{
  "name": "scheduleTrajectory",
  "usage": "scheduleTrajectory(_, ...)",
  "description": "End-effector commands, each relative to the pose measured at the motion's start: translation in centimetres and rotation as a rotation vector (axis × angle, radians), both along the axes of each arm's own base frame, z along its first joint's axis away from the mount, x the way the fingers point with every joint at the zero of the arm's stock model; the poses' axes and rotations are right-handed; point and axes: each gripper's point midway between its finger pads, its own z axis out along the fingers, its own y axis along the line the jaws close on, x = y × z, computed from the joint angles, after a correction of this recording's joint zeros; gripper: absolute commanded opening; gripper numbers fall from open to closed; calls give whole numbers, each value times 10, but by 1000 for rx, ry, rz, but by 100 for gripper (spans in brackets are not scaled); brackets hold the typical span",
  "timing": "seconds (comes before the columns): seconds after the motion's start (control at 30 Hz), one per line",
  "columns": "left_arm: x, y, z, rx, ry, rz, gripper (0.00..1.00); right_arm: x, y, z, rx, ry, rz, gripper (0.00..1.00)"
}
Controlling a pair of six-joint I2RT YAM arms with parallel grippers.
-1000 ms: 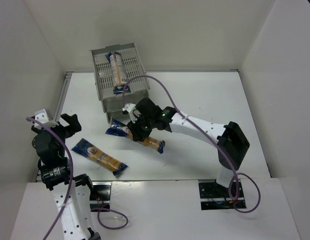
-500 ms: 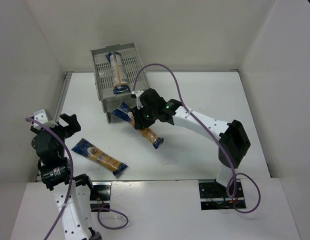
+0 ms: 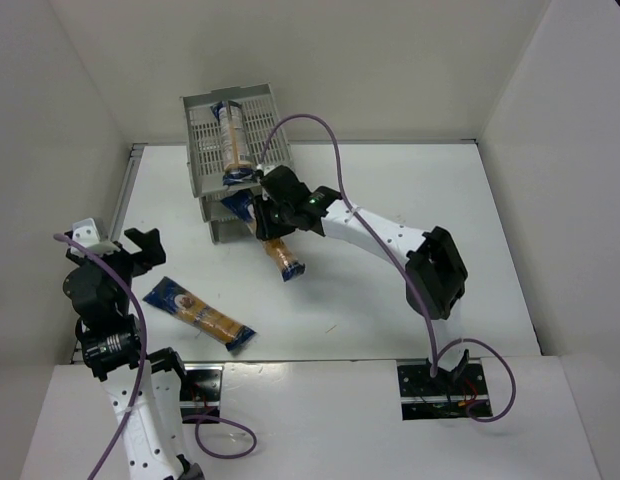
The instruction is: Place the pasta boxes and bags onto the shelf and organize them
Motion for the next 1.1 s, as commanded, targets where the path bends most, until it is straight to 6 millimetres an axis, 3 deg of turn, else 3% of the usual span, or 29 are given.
scheduleTrajectory(0.0, 4, -19, 18, 51, -58, -118, 100, 26, 19, 66, 163, -112, -70, 0)
scheduleTrajectory(0.07, 7, -40, 17, 65, -44, -251, 100, 29, 23, 64, 169, -103, -79, 0)
scheduleTrajectory(0.1, 9, -49, 14, 69, -32, -308, 100, 34, 27, 73, 190, -117, -91, 0)
scheduleTrajectory(0.13, 16, -57, 8, 74, -1, -369, 100, 38, 31, 69, 186, -114, -92, 0)
scheduleTrajectory(0.2, 21, -73, -2, 56, 62, -485, 100, 44, 40, 84, 225, -120, -106, 0)
scheduleTrajectory(0.23, 31, -74, -16, 39, 129, -525, 100, 44, 44, 86, 236, -118, -94, 0)
scheduleTrajectory(0.33, 40, -102, -25, 34, 188, -689, 100, 48, 49, 92, 255, -114, -104, 0)
scheduleTrajectory(0.43, 28, -151, -11, 28, 129, -931, 100, 47, 49, 86, 251, -100, -111, 0)
scheduleTrajectory(0.47, 21, -170, -23, -86, 166, -999, 100, 47, 49, 86, 251, -100, -111, 0)
scheduleTrajectory(0.5, 22, -180, -17, -98, 117, -1045, 100, 48, 50, 80, 243, -93, -112, 0)
scheduleTrajectory(0.6, 23, -210, -37, -216, 167, -1098, 100, 52, 54, 82, 250, -99, -111, 0)
scheduleTrajectory(0.63, 27, -215, -47, -225, 195, -1100, 100, 54, 54, 86, 256, -110, -118, 0)
scheduleTrajectory(0.8, 36, -231, -56, -213, 203, -1131, 100, 60, 56, 89, 259, -126, -133, 0)
scheduleTrajectory(0.83, 36, -236, -69, -240, 248, -1148, 100, 60, 56, 89, 264, -121, -138, 0)
scheduleTrajectory(0.9, 37, -241, -77, -261, 266, -1149, 100, 60, 57, 84, 257, -115, -139, 0)
scheduleTrajectory(1.0, 46, -235, -85, -284, 293, -1077, 100, 60, 57, 84, 257, -115, -139, 0)
scheduleTrajectory(1.07, 46, -231, -102, -309, 340, -1031, 100, 60, 57, 84, 257, -115, -139, 0)
